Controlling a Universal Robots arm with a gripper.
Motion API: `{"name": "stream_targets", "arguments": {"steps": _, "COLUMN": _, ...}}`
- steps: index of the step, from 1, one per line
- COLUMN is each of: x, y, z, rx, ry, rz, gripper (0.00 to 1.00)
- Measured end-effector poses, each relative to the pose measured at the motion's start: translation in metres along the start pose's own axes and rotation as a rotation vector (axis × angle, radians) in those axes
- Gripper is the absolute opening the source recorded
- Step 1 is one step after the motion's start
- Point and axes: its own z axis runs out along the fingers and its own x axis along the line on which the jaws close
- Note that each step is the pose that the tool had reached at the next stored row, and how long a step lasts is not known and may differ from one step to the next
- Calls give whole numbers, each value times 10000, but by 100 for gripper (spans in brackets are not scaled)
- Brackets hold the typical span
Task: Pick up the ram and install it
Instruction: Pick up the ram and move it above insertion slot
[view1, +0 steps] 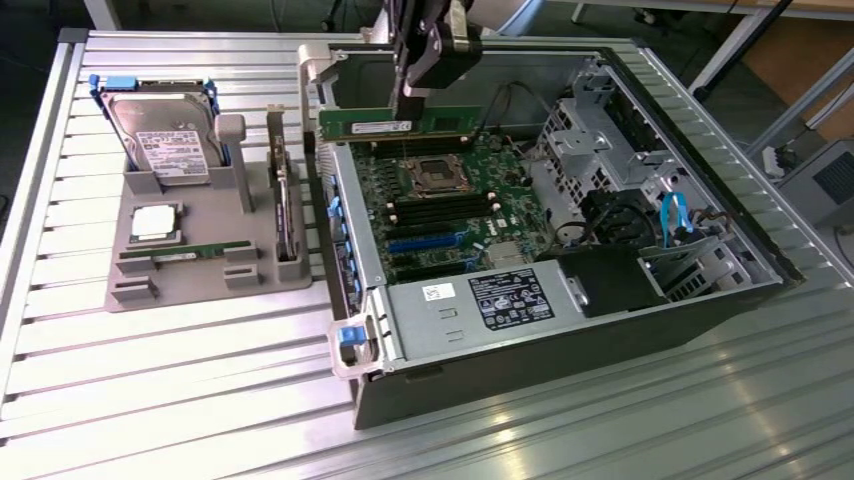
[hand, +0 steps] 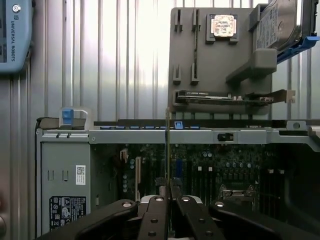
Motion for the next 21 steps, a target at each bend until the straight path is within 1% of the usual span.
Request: {"name": "stream_targets", "arguments": {"steps": 21, "x": -2, "y": -265, "z": -17, "rx": -29, "ry": 135, "rz": 6, "gripper": 12}}
